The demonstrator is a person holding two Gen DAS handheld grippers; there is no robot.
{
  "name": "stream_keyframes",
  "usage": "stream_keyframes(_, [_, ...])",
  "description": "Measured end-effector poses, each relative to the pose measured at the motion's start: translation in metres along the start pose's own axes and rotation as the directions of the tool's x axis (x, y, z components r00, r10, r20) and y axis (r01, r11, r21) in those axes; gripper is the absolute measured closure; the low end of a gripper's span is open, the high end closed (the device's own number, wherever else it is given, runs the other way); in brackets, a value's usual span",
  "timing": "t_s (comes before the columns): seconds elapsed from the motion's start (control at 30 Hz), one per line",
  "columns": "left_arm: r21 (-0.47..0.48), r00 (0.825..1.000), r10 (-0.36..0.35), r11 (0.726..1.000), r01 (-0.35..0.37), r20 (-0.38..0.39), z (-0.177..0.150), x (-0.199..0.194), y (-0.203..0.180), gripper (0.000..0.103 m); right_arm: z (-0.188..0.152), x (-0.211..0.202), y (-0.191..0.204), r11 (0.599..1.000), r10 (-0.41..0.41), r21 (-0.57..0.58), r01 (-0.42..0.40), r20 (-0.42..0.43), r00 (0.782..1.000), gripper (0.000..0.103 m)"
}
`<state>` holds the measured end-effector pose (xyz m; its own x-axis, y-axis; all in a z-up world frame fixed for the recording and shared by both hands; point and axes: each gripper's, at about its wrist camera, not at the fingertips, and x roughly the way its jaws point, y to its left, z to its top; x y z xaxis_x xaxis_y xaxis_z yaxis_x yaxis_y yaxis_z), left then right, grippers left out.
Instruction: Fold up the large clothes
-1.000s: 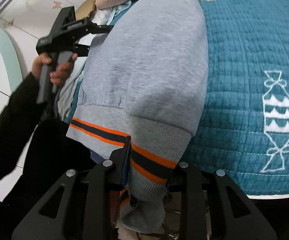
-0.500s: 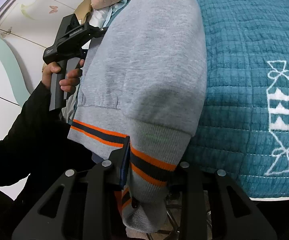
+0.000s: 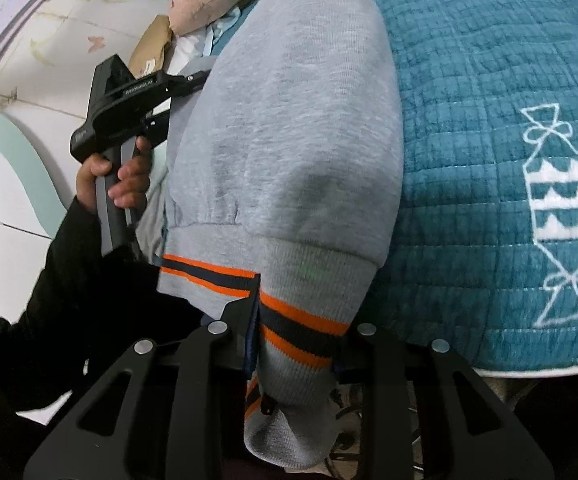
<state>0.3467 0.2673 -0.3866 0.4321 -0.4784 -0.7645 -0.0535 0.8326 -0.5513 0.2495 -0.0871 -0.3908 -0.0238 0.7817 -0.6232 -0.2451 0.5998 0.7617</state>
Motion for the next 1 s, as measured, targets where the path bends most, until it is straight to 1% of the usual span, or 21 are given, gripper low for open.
stream_keyframes(0.13, [0.011, 1.0, 0.022, 1.0, -0.023, 0.014, 0.003, -0.009, -0.018, 0.082, 0.001, -0.014, 0.0, 0.999, 0.04, 0.028, -0.041, 0.025, 0.999, 0.079])
stream_keyframes(0.2, [0.024, 1.0, 0.02, 1.0, -0.02, 0.015, 0.005, -0.01, -0.029, 0.082, 0.001, -0.026, 0.001, 0.999, 0.043, 0.029, -0.045, 0.04, 0.998, 0.08])
stream_keyframes(0.27, [0.043, 1.0, 0.015, 0.999, -0.016, 0.02, 0.009, -0.011, -0.048, 0.082, 0.001, -0.038, -0.001, 0.998, 0.05, 0.023, -0.051, 0.056, 0.997, 0.08])
stream_keyframes(0.37, [0.08, 1.0, -0.006, 0.997, 0.004, 0.027, 0.018, -0.006, -0.082, 0.082, 0.005, -0.069, -0.012, 0.998, 0.056, 0.033, -0.059, 0.09, 0.994, 0.08])
stream_keyframes(0.4, [0.089, 1.0, -0.009, 0.996, 0.007, 0.028, 0.022, -0.002, -0.092, 0.082, 0.01, -0.085, -0.018, 0.998, 0.052, 0.031, -0.056, 0.106, 0.993, 0.08])
stream_keyframes(0.43, [0.102, 0.999, -0.027, 0.994, 0.025, 0.028, 0.029, 0.006, -0.112, 0.082, 0.014, -0.098, -0.023, 0.998, 0.048, 0.028, -0.051, 0.119, 0.992, 0.08])
stream_keyframes(0.5, [0.125, 0.998, -0.05, 0.991, 0.046, 0.025, 0.039, 0.021, -0.14, 0.082, 0.026, -0.134, -0.041, 0.999, 0.035, 0.03, -0.04, 0.154, 0.987, 0.08])
stream_keyframes(0.57, [0.166, 0.997, -0.08, 0.983, 0.076, 0.015, 0.054, 0.046, -0.18, 0.082, 0.035, -0.162, -0.056, 0.999, 0.014, 0.03, -0.02, 0.182, 0.983, 0.08])
stream_keyframes(0.6, [0.181, 0.996, -0.093, 0.979, 0.09, 0.009, 0.061, 0.059, -0.198, 0.082, 0.043, -0.184, -0.072, 0.999, -0.004, 0.036, -0.003, 0.2, 0.98, 0.08])
stream_keyframes(0.67, [0.22, 0.993, -0.122, 0.968, 0.12, -0.006, 0.078, 0.094, -0.245, 0.082, 0.055, -0.216, -0.097, 0.999, -0.048, 0.035, 0.041, 0.23, 0.972, 0.08])
stream_keyframes(0.7, [0.229, 0.991, -0.132, 0.965, 0.131, -0.012, 0.083, 0.107, -0.261, 0.082, 0.06, -0.229, -0.108, 0.998, -0.065, 0.037, 0.057, 0.24, 0.969, 0.08])
stream_keyframes(0.83, [0.281, 0.985, -0.163, 0.944, 0.172, -0.053, 0.109, 0.186, -0.337, 0.082, 0.084, -0.284, -0.167, 0.987, -0.16, 0.063, 0.148, 0.279, 0.947, 0.08])
stream_keyframes(0.9, [0.295, 0.983, -0.169, 0.938, 0.183, -0.073, 0.119, 0.22, -0.364, 0.082, 0.097, -0.312, -0.2, 0.979, -0.201, 0.087, 0.184, 0.291, 0.935, 0.08])
stream_keyframes(1.0, [0.306, 0.979, -0.178, 0.93, 0.201, -0.103, 0.133, 0.272, -0.404, 0.083, 0.111, -0.341, -0.238, 0.968, -0.247, 0.108, 0.225, 0.294, 0.923, 0.08])
